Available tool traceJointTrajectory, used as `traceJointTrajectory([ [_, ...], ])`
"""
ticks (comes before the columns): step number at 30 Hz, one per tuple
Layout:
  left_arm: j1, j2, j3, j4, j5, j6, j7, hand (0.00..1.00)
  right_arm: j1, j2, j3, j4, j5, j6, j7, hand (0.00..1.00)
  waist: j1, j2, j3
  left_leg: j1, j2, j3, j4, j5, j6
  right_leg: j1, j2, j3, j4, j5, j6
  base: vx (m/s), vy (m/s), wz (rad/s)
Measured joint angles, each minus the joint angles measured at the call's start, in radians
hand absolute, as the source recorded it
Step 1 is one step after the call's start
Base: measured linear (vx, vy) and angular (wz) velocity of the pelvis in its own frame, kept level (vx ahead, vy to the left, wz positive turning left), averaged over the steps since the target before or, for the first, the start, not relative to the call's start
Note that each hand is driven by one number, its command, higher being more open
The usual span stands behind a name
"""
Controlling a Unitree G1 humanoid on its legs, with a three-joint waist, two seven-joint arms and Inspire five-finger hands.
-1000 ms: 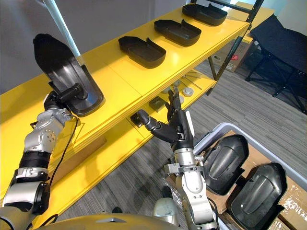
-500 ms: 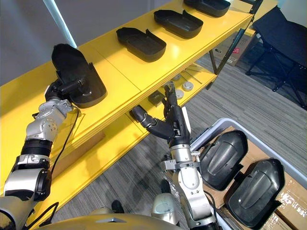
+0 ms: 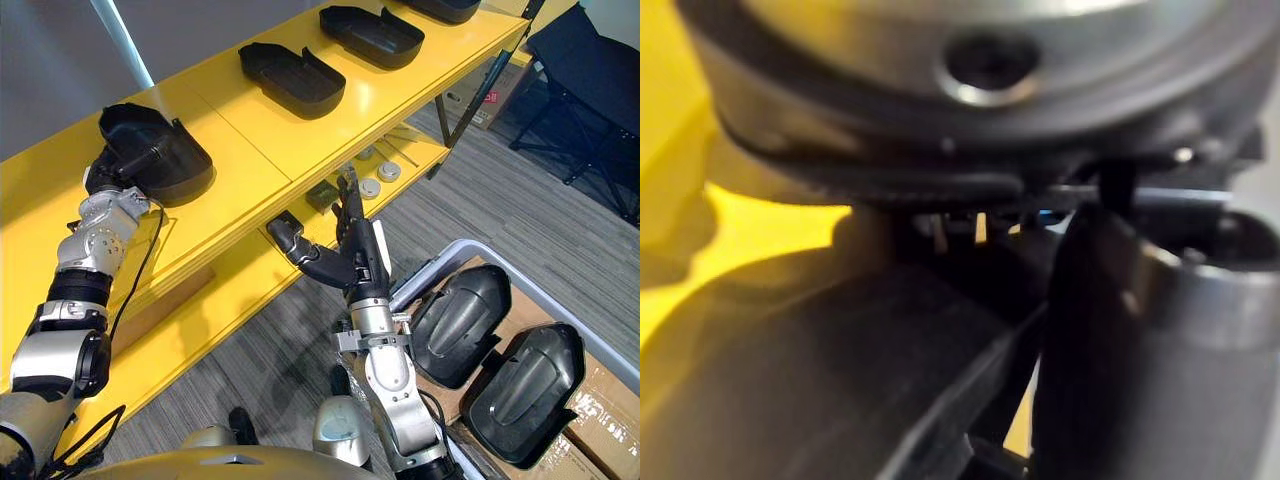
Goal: Walk over and take three plastic housings, then place them on the shelf
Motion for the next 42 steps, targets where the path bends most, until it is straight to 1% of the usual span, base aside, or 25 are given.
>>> traceJointTrajectory([
  [1,-0.003,0.001,0.000,0.004,0.003,-0.008,0.016,1.00,-0.001,0.000,0.001,0.000,0.000,0.000,-0.001,1.00,-0.002,0.000,0.000,0.000,0.000,0.000,0.000,0.000,0.000,0.000,0.000,0.000,-0.001,0.000,0.000,0.00,0.000,0.00],
  [2,-0.020,0.001,0.001,0.019,0.032,-0.019,0.059,1.00,-0.004,-0.002,0.007,0.000,0.000,0.000,-0.008,1.00,-0.004,-0.002,0.001,0.000,0.000,-0.001,0.000,0.001,0.000,0.001,0.001,-0.001,-0.003,0.002,-0.001,0.00,0.000,0.00],
  [4,-0.028,0.015,0.001,0.039,0.068,-0.029,0.096,1.00,-0.007,-0.004,0.022,0.001,0.000,0.000,-0.015,1.00,-0.008,-0.003,0.002,-0.001,0.001,-0.001,-0.001,0.001,0.000,0.008,0.001,-0.003,-0.019,0.010,-0.002,0.00,0.000,0.00],
  [7,-0.027,0.033,0.007,0.044,0.112,-0.030,0.133,1.00,-0.008,-0.003,0.040,0.014,0.000,-0.002,-0.019,1.00,-0.007,-0.007,0.003,0.000,0.001,-0.010,-0.001,0.002,0.000,0.018,0.001,-0.009,-0.029,0.013,-0.003,0.00,-0.002,0.08],
  [8,-0.026,0.039,0.012,0.044,0.125,-0.027,0.153,1.00,-0.016,-0.002,0.050,0.041,0.000,-0.003,-0.019,1.00,-0.003,-0.013,0.002,0.002,0.000,-0.018,-0.001,0.002,0.000,0.028,0.001,-0.019,-0.036,0.014,-0.003,0.00,-0.003,0.16],
  [9,-0.026,0.044,0.012,0.044,0.125,-0.024,0.154,1.00,-0.019,-0.002,0.056,0.049,0.001,-0.003,-0.020,1.00,-0.003,-0.015,0.004,0.004,0.000,-0.021,-0.001,0.002,0.001,0.033,0.001,-0.021,-0.038,0.014,-0.003,0.00,0.000,0.14],
  [12,-0.025,0.069,0.016,0.044,0.134,0.011,0.146,1.00,-0.025,0.004,0.080,0.070,0.000,-0.003,-0.020,1.00,-0.001,-0.025,0.001,0.006,0.000,-0.027,-0.002,0.002,0.000,0.045,0.001,-0.026,-0.051,0.018,-0.006,-0.01,0.001,0.06],
  [14,-0.018,0.073,0.017,0.044,0.173,0.026,0.117,1.00,-0.027,0.004,0.086,0.070,0.000,-0.003,-0.021,1.00,0.001,-0.028,-0.001,0.010,-0.001,-0.029,-0.003,0.002,0.000,0.052,0.001,-0.029,-0.054,0.019,-0.006,0.00,-0.003,0.04],
  [16,-0.017,0.076,0.017,0.042,0.236,0.052,0.052,1.00,-0.031,0.008,0.086,0.070,0.001,-0.003,-0.023,1.00,0.007,-0.034,-0.004,0.011,-0.001,-0.033,-0.003,0.002,0.001,0.056,0.001,-0.033,-0.055,0.019,-0.006,-0.01,-0.002,0.03],
  [17,-0.017,0.080,0.016,0.042,0.248,0.056,0.033,1.00,-0.031,0.008,0.086,0.070,0.001,-0.002,-0.023,1.00,0.009,-0.036,-0.005,0.012,-0.002,-0.033,-0.003,0.002,0.001,0.057,0.001,-0.033,-0.055,0.019,-0.006,0.00,0.000,0.00],
  [18,-0.012,0.090,0.013,0.042,0.270,0.062,-0.009,1.00,-0.031,0.008,0.086,0.070,0.001,-0.002,-0.023,1.00,0.011,-0.038,-0.006,0.014,-0.002,-0.034,-0.002,0.002,0.001,0.060,0.001,-0.034,-0.056,0.019,-0.006,0.00,0.000,0.00],
  [19,-0.007,0.099,0.005,0.041,0.278,0.062,-0.037,1.00,-0.031,0.008,0.086,0.070,0.001,-0.002,-0.024,1.00,0.012,-0.039,-0.007,0.015,-0.002,-0.034,-0.002,0.002,0.001,0.062,0.001,-0.034,-0.056,0.019,-0.006,-0.03,-0.003,0.02],
  [20,0.009,0.111,0.000,0.036,0.278,0.062,-0.087,1.00,-0.030,0.008,0.086,0.070,0.001,-0.002,-0.024,1.00,0.013,-0.041,-0.009,0.019,-0.002,-0.036,-0.002,0.002,0.001,0.068,0.001,-0.036,-0.057,0.019,-0.006,0.00,0.000,0.00],
  [23,0.022,0.118,-0.003,0.037,0.278,0.055,-0.154,1.00,-0.029,0.006,0.084,0.070,0.001,-0.002,-0.023,1.00,0.023,-0.045,-0.017,0.025,-0.002,-0.036,-0.002,0.002,0.001,0.076,0.001,-0.037,-0.063,0.021,-0.008,-0.01,-0.002,0.00],
  [26,0.061,0.136,-0.042,0.034,0.274,0.041,-0.211,1.00,-0.027,0.004,0.084,0.075,0.021,-0.002,-0.014,1.00,0.023,-0.046,-0.053,0.026,-0.002,-0.038,-0.004,0.003,0.000,0.082,0.001,-0.042,-0.073,0.025,-0.008,-0.01,-0.003,0.01],
  [28,0.078,0.137,-0.044,0.032,0.273,0.033,-0.245,1.00,-0.027,0.004,0.082,0.075,0.037,-0.002,-0.012,1.00,0.025,-0.046,-0.065,0.026,-0.002,-0.039,-0.003,0.003,0.000,0.083,0.001,-0.043,-0.073,0.025,-0.008,0.00,0.000,0.00],
  [30,0.109,0.142,-0.060,-0.005,0.273,0.029,-0.270,1.00,-0.026,0.003,0.074,0.076,0.038,-0.002,-0.008,1.00,0.027,-0.046,-0.067,0.029,-0.002,-0.039,-0.002,0.003,0.000,0.086,0.001,-0.045,-0.073,0.025,-0.008,-0.04,-0.004,0.01],
  [33,0.116,0.146,-0.083,-0.015,0.277,0.025,-0.298,1.00,-0.026,0.002,0.073,0.076,0.038,-0.002,-0.006,1.00,0.033,-0.045,-0.071,0.029,-0.002,-0.040,-0.002,0.005,0.000,0.086,0.001,-0.045,-0.073,0.026,-0.008,-0.04,-0.005,0.00],
  [35,0.144,0.148,-0.101,-0.040,0.277,0.026,-0.313,1.00,-0.025,-0.003,0.072,0.076,0.039,-0.002,-0.003,1.00,0.034,-0.042,-0.084,0.029,-0.002,-0.040,-0.003,0.005,0.000,0.086,0.001,-0.046,-0.073,0.027,-0.008,0.00,0.000,0.00],
  [38,0.144,0.149,-0.121,-0.041,0.278,0.027,-0.327,1.00,-0.025,-0.004,0.073,0.076,0.039,-0.002,0.000,1.00,0.037,-0.041,-0.091,0.029,-0.002,-0.044,-0.009,0.011,-0.001,0.086,0.001,-0.049,-0.073,0.027,-0.008,-0.02,-0.007,0.03],
  [42,0.144,0.149,-0.122,-0.042,0.278,0.024,-0.344,1.00,-0.024,-0.006,0.074,0.076,0.039,-0.002,0.000,1.00,0.040,-0.041,-0.091,0.030,-0.003,-0.049,-0.018,0.018,-0.002,0.086,0.002,-0.052,-0.073,0.028,-0.010,-0.02,-0.007,0.02],
])
